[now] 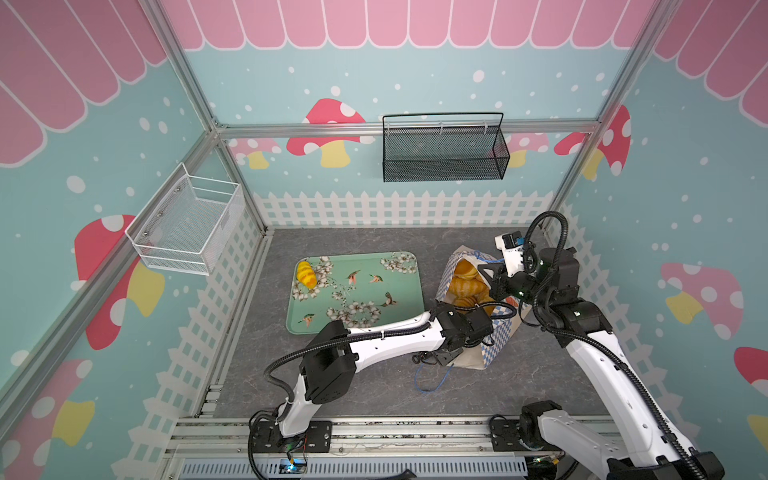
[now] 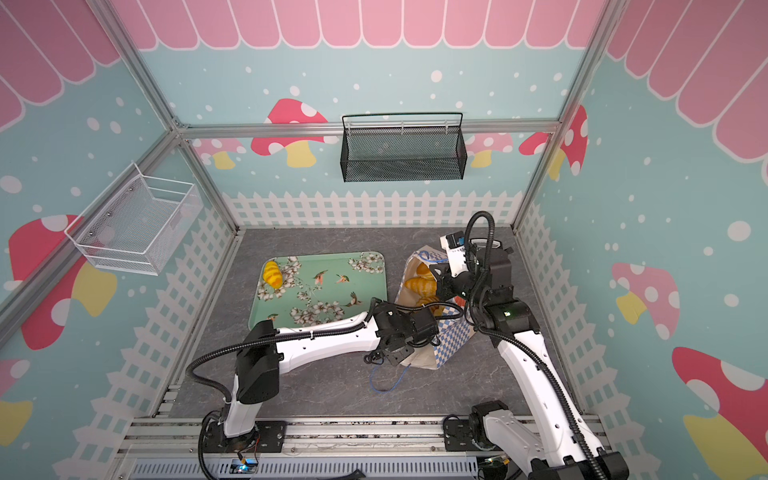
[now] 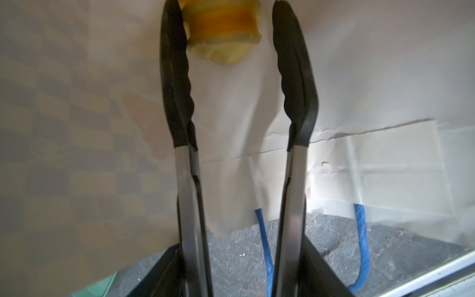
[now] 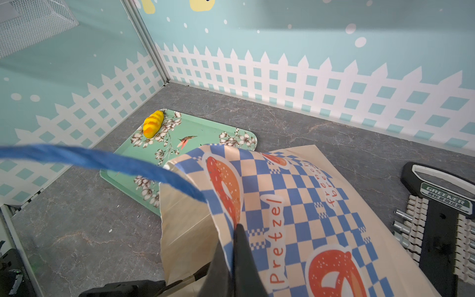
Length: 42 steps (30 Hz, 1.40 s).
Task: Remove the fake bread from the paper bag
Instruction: 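Lower the open tongs into the bag around a yellow bread with the left gripper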
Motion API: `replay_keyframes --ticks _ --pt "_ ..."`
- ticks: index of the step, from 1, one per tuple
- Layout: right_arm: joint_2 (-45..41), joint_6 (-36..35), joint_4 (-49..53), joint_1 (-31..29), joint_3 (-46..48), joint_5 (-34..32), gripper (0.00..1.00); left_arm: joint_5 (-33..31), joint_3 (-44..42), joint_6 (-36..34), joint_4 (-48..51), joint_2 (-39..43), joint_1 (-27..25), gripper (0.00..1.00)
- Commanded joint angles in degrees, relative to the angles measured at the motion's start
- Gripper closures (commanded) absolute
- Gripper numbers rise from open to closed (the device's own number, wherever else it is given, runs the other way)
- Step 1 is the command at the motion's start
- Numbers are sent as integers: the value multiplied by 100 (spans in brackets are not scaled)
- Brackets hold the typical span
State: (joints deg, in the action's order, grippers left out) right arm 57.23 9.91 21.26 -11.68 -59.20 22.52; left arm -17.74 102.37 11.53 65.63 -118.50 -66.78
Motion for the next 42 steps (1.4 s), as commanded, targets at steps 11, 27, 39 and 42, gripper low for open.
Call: replay_keyframes --ticks 11,27,39,42 --pt "-142 169 -405 -27 -20 241 100 -306 -398 140 -558 337 194 44" --pt "-183 237 -449 -27 31 207 100 -373 -766 -69 -868 641 204 69" --pt "-224 152 -447 -27 137 112 100 -326 -839 -247 -599 1248 83 81" --pt "-143 125 -450 -28 92 97 100 -347 -882 -248 -482 1463 60 83"
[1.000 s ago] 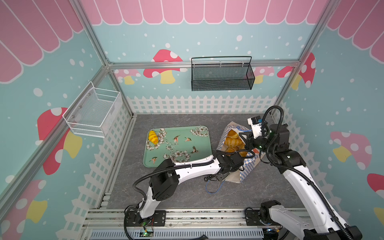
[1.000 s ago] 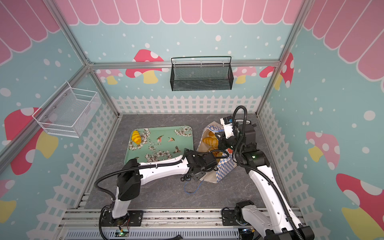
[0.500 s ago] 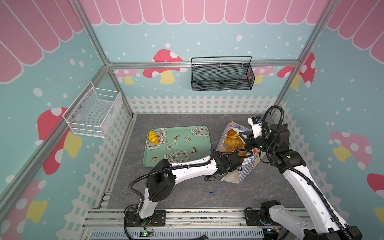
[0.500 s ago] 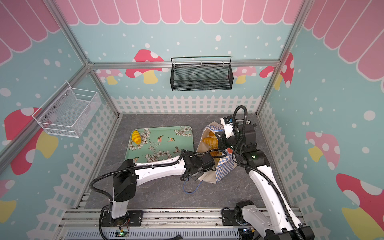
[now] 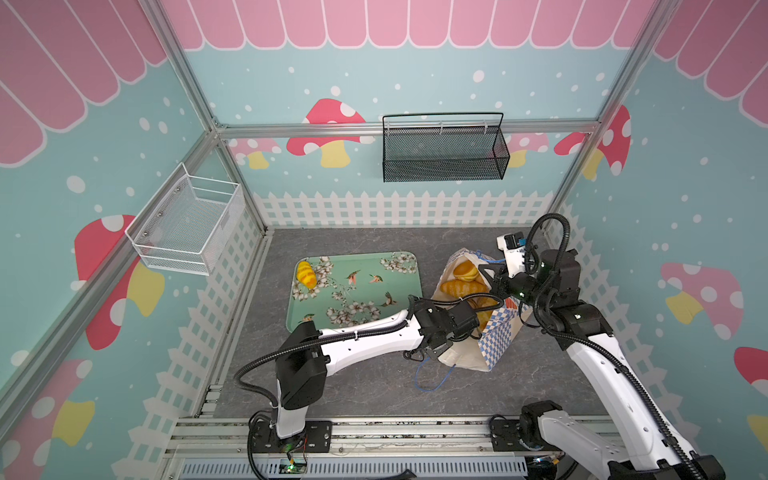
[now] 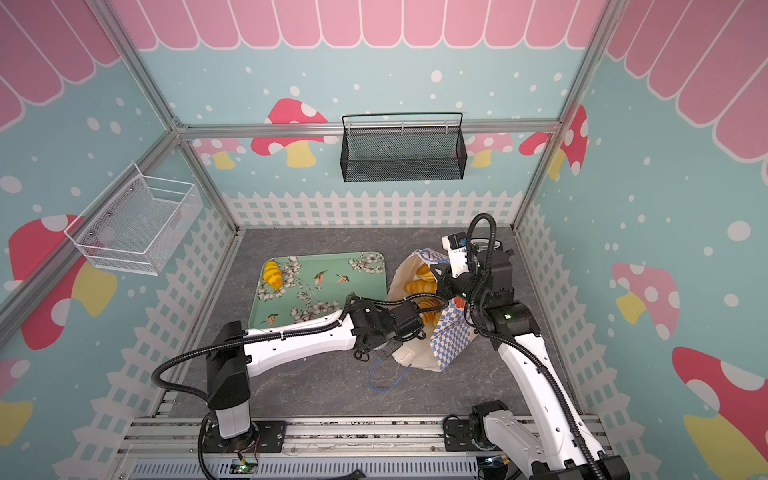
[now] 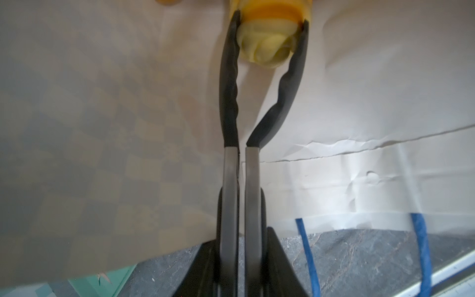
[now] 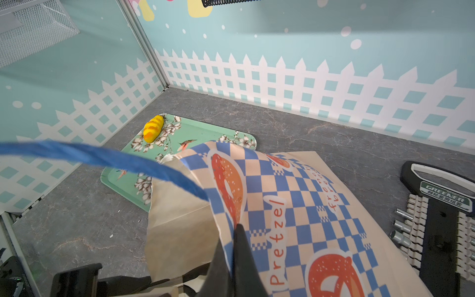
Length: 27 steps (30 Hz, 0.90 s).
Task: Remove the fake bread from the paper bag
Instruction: 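Lower the open tongs into the bag around a yellow bread with the left gripper, then close the tongs on the bread and lift it out with the left gripper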
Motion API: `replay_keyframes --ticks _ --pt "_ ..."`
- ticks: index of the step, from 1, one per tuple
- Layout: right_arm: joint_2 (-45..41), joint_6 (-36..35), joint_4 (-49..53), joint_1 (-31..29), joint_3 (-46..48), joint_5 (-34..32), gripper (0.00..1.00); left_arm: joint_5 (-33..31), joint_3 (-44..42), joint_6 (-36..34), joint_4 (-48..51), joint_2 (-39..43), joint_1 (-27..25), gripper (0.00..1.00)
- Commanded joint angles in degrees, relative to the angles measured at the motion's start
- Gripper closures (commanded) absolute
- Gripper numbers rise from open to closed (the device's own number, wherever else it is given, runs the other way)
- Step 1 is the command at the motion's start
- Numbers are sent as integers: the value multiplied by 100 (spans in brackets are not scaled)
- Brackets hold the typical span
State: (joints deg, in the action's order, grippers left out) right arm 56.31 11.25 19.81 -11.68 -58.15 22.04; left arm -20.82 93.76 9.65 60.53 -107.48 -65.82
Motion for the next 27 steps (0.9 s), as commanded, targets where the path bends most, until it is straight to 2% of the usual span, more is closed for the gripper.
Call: replay_keyframes --ticks 1,10,27 --pt "-35 -3 -310 -32 -30 142 100 -28 -27 -65 59 438 -45 84" --pt "113 -85 -284 -27 -177 -25 100 -173 -204 -148 438 1136 -121 84" --pt "376 -80 -281 -30 -449 -163 100 -45 -701 -388 463 2368 -190 88"
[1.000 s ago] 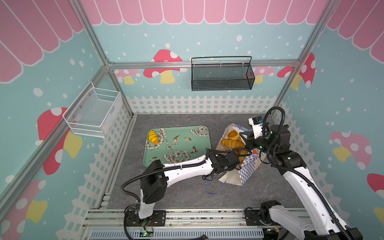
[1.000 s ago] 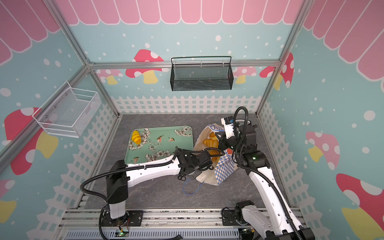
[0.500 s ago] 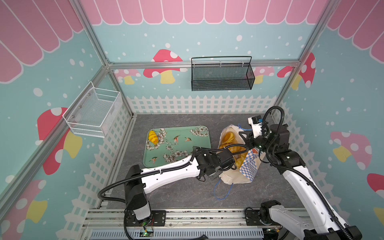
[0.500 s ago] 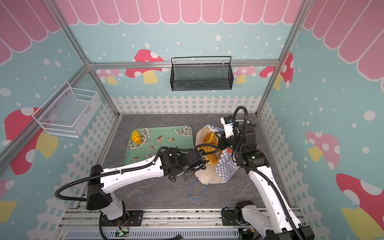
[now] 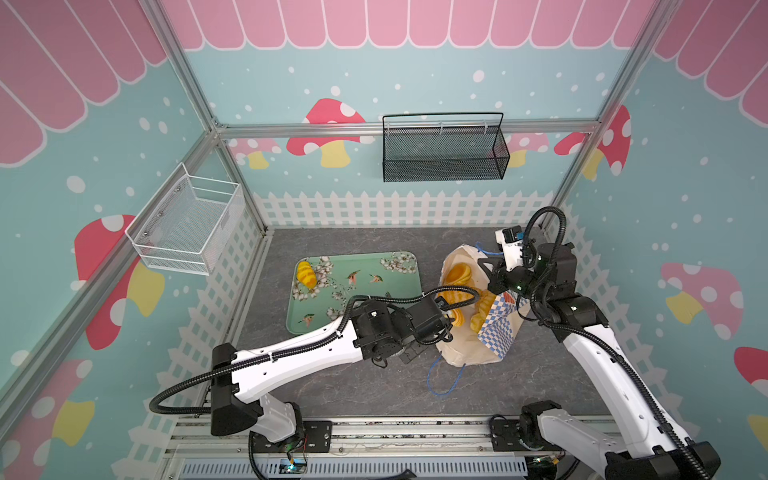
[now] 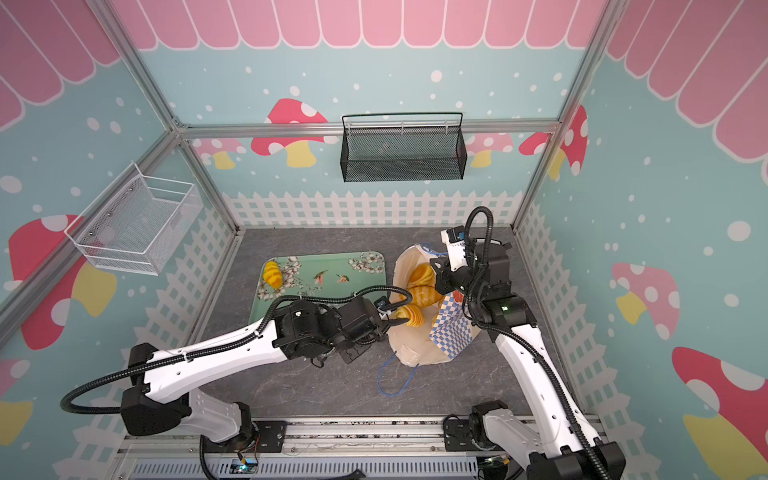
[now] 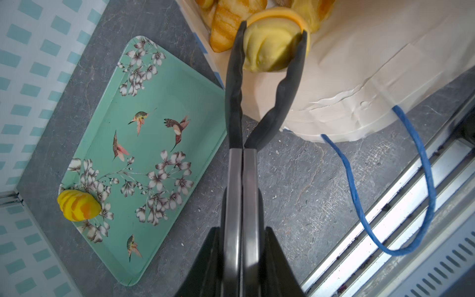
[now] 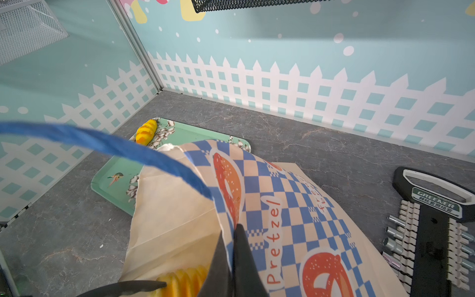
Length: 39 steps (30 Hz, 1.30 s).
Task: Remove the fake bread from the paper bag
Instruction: 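Close the tongs on the bread and lift it out with the left gripper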
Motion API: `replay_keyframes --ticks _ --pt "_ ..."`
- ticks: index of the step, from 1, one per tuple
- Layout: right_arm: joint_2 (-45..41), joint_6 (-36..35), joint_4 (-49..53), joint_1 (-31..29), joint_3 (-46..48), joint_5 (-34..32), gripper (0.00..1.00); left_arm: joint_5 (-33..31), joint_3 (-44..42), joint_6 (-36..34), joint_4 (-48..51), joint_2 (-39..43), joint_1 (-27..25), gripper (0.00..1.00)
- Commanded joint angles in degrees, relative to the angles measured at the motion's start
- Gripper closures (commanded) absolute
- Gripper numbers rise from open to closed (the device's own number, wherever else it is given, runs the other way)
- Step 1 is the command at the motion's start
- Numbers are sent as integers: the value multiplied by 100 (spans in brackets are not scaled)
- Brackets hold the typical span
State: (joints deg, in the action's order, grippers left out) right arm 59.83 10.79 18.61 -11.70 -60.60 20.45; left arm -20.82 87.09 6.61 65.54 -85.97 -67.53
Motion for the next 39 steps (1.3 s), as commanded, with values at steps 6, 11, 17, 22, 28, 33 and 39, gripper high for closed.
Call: replay_keyframes --ticks 6,11,17,22,28,33,39 --pt "54 -8 -156 -30 -216 3 100 -120 -17 -138 -53 431 -16 90" --pt "33 64 -174 -25 -154 47 100 -186 186 -195 -50 483 -21 93" --pt "62 37 -108 -25 -162 -17 100 -99 422 -291 -119 657 -20 97" --pt "124 20 -103 -25 -207 -6 100 -148 565 -378 -117 823 -16 100" --pt "200 38 -103 -25 -251 30 100 -290 794 -446 -125 1024 -19 100" --pt "239 38 -76 -28 -268 -33 100 -342 965 -503 -121 1261 0 100" --pt "305 53 -79 -25 -285 -36 100 -245 1214 -374 45 1541 306 100"
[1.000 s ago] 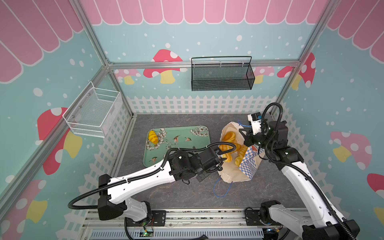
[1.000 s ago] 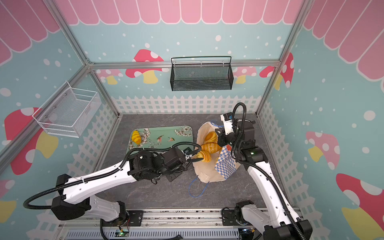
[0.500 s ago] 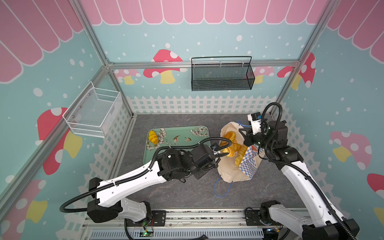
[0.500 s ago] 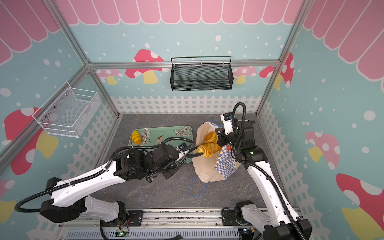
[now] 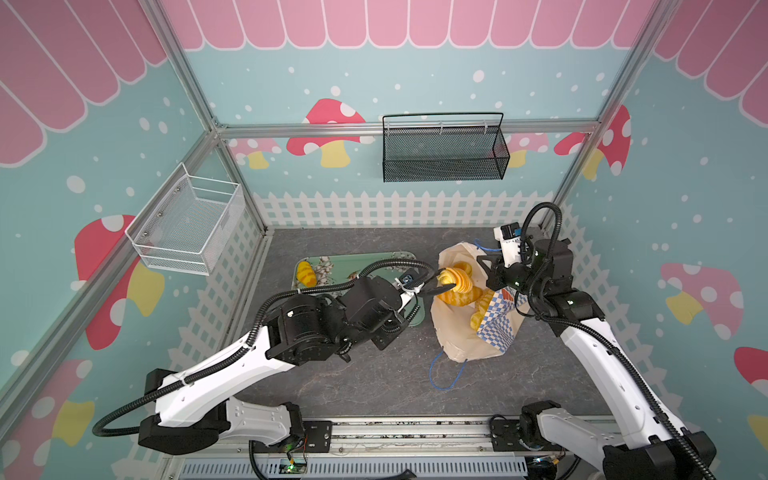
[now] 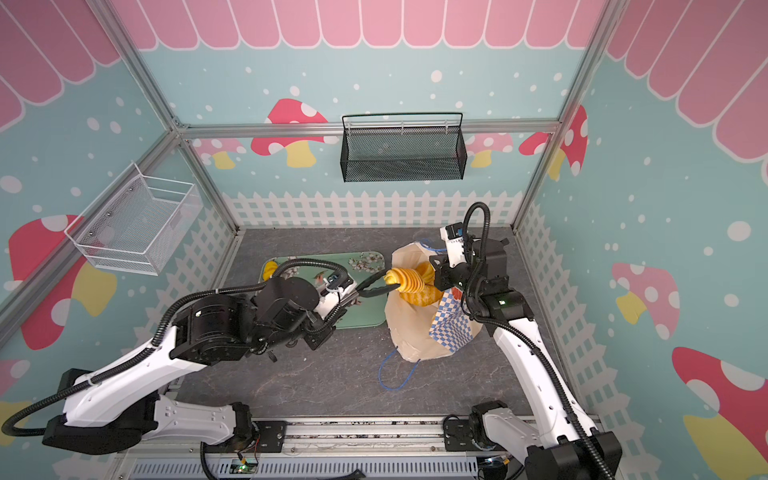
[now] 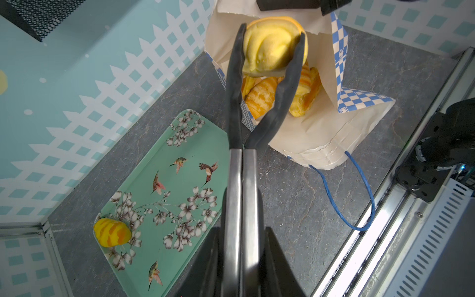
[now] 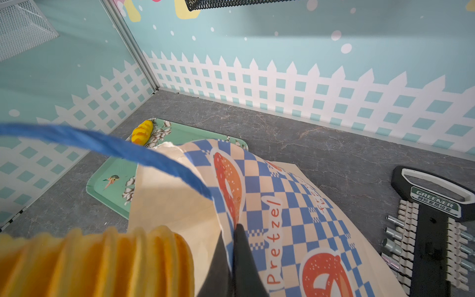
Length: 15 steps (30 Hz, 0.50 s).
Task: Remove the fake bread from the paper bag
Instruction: 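Close the tongs on the bread and lift it out with the left gripper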
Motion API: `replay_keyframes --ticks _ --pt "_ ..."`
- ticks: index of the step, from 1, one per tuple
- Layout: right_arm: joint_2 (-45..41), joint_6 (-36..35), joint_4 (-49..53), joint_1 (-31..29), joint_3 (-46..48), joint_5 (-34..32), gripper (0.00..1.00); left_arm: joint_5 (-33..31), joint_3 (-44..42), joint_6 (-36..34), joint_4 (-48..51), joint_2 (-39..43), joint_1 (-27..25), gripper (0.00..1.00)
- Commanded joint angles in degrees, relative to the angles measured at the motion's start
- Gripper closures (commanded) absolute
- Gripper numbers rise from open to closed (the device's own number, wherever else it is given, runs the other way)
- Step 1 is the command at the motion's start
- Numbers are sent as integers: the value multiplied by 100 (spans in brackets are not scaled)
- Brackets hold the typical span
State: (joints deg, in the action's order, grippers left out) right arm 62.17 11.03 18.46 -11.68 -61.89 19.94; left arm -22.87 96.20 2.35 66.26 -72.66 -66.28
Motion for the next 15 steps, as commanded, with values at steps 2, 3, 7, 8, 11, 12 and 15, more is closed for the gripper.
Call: replay_keyframes --ticks 2,3,7,8,11,12,15 --pt "87 22 -69 -27 -166 9 100 43 342 103 6 327 316 100" --pt "106 22 -66 -27 -173 9 100 62 333 124 1 393 385 100" --pt "161 14 -70 -29 -205 16 100 139 295 196 10 666 707 100" --pt "171 14 -68 -33 -216 18 100 172 286 212 19 713 801 100" --pt "206 -3 -66 -28 -244 18 100 336 202 291 31 853 1163 100" --pt "216 -4 -71 -27 -251 19 100 402 159 312 35 884 1306 100" --pt "234 -13 -73 -27 -254 27 100 753 -38 383 15 942 1866 100"
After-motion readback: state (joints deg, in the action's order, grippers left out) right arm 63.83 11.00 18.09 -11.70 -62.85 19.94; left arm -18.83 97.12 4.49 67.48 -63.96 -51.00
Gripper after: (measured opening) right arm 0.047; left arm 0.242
